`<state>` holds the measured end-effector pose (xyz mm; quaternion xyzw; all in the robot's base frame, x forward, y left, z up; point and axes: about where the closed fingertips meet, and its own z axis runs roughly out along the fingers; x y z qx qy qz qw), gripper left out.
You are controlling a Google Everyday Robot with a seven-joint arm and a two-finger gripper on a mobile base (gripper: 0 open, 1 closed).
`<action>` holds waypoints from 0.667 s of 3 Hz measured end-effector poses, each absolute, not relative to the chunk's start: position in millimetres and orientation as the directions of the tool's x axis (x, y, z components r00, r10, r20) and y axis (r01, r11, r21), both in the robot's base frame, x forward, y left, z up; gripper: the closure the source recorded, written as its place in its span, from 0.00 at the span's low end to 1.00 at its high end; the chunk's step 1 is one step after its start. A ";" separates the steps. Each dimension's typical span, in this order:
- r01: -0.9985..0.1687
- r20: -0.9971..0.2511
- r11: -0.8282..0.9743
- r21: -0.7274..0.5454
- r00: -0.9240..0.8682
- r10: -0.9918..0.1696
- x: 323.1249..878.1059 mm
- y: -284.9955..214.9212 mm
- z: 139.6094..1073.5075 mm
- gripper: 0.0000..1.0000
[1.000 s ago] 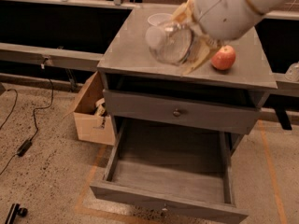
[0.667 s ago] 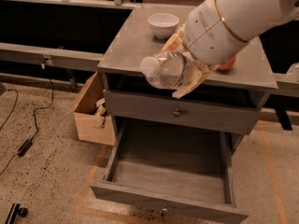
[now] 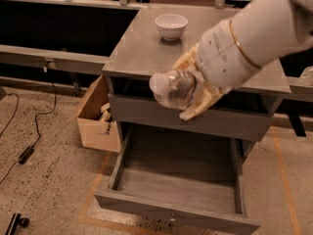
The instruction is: Place water bottle into middle drawer
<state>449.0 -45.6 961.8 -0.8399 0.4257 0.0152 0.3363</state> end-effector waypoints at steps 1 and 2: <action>-0.835 -0.462 -0.225 -0.503 0.480 -0.746 416.1 -48.3 921.5 1.00; -0.894 -0.512 -0.139 -0.427 0.365 -0.777 405.7 -50.7 847.3 1.00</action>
Offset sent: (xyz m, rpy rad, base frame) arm -0.0477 -0.0478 -0.3029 -0.2135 0.2475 -0.3110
